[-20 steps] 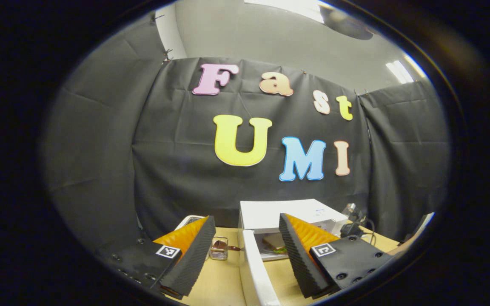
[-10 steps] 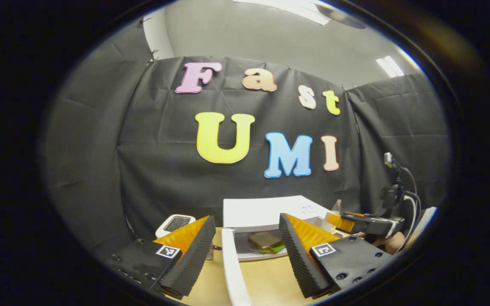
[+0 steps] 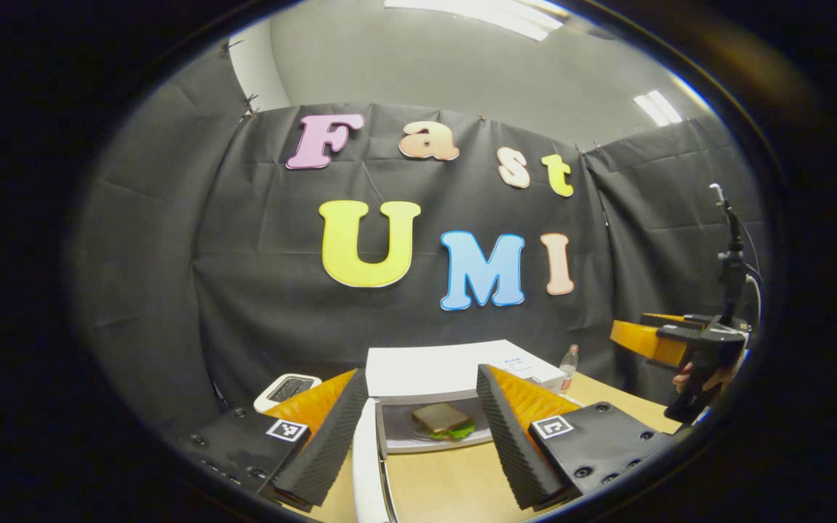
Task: Open the microwave oven with the left hand, put the food in, and close the microwave oven.
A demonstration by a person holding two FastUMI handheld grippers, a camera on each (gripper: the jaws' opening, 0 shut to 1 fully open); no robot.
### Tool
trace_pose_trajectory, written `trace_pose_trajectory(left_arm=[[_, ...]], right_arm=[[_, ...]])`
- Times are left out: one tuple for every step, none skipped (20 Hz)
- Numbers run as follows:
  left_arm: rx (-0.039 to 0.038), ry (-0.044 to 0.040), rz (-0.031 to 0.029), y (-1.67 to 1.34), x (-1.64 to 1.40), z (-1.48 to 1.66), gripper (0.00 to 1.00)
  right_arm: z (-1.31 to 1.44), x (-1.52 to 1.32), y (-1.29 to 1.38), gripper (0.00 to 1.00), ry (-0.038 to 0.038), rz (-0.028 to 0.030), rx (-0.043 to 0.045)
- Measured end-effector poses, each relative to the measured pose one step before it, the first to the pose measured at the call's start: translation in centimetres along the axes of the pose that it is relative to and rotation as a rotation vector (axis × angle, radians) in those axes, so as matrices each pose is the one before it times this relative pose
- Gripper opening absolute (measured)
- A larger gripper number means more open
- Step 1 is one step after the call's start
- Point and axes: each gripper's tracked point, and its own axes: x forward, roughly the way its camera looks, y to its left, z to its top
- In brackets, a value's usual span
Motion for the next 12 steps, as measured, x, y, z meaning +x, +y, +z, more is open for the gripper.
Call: trace_pose_trajectory(left_arm=[[-0.00007,-0.00138,0.00851,0.15,-0.041,0.073,0.96],[0.00151,-0.00161,0.00638,0.049,-0.107,0.053,0.96],[0.00178,0.00157,0.00477,0.05,-0.092,-0.182,0.96],[0.00224,0.00548,0.00167,-0.024,-0.114,-0.149,0.97],[0.00008,0.01094,-0.00823,-0.215,-0.16,-0.379,0.96],[-0.00223,0.01011,-0.00799,-0.194,-0.145,-0.353,0.96],[0.00473,0.00831,0.00429,0.279,-0.386,-0.126,0.96],[0.00566,0.00644,0.00089,0.382,-0.252,-0.145,0.8],[0.00606,0.00763,0.00099,0.266,-0.355,-0.457,0.63],[0.01247,0.00953,0.02237,0.866,-0.575,-0.341,0.46],[0.0025,0.01781,0.00897,0.939,-0.219,-0.759,0.29],[-0.00463,0.02621,0.00864,0.679,-0.595,-0.839,0.12]], right_arm=[[0.593,-0.486,-0.091,0.95,-0.01342,0.00123,-0.0106],[0.402,-0.309,0.166,0.95,-0.00648,0.00668,0.00406],[-0.022,-0.221,0.055,0.96,0.00256,0.00476,0.01167],[-0.06,-0.179,-0.2,0.96,0.00604,-0.00414,0.01052],[-0.104,-0.065,-0.292,0.96,0.00219,-0.00481,0.00444],[-0.023,0.029,-0.256,0.96,0.00202,-0.00683,0.00026],[-0.1,-0.046,-0.012,0.95,0.00037,-0.00031,0.00047],[0.025,0.072,0.079,0.96,-0.00005,0.00389,0.00219],[0.028,0.117,0.024,0.96,0.00204,0.00149,0.00202],[-0.04,0.186,0.08,0.95,0.00265,0.00281,0.00172],[-0.132,0.078,0.136,0.96,0.00468,0.00385,0.00219],[-0.169,0.247,0.098,0.96,0.00251,0.00339,0.00324]])
